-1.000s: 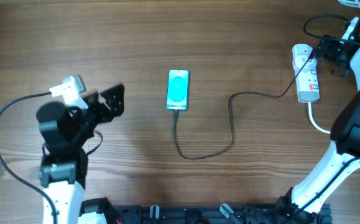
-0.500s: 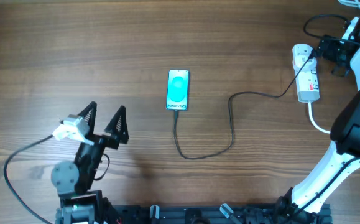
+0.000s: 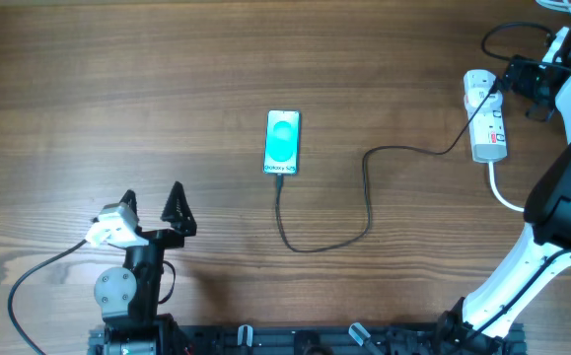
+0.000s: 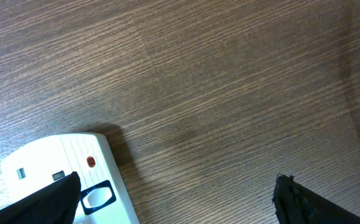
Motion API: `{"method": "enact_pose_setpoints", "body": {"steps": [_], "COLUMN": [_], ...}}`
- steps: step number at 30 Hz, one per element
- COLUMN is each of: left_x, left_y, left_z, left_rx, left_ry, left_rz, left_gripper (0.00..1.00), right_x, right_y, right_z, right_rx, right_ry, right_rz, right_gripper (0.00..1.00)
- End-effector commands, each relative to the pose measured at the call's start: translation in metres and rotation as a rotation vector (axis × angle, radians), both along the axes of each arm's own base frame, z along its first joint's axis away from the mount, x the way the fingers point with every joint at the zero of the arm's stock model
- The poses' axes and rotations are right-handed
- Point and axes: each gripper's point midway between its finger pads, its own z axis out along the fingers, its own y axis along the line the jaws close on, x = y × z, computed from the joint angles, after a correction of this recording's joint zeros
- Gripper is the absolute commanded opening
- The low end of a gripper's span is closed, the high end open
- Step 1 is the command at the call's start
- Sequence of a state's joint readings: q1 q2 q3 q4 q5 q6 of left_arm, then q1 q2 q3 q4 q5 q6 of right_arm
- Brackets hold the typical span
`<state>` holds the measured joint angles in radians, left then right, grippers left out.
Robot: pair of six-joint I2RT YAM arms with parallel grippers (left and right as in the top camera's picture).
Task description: Plug charger to phone and switch on socket
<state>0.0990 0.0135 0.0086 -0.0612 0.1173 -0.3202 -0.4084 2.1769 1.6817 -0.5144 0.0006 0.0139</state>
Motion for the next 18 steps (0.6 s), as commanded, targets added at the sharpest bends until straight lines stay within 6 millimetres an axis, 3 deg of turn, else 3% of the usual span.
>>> {"method": "enact_pose_setpoints", "body": {"steps": [1,18], "left_x": [-0.0004,-0.0003], "left_y": [-0.0004,-0.0015], "left_z": [-0.0022,-0.0015], "left_rx": [0.133,0.135], "left_ry": [0.003,0.0], "left_rz": [0.002,-0.005], "left_gripper": [1.0,1.0], "right_x": [0.0067,0.0067], "right_y": [0.0039,0.0039], "right_z": [0.0089,0.0089], "right_rx": [0.01,0.01], "right_ry": [-0.029,-0.029], "right_rz": [0.004,0.005], "right_gripper": [1.0,1.0]}}
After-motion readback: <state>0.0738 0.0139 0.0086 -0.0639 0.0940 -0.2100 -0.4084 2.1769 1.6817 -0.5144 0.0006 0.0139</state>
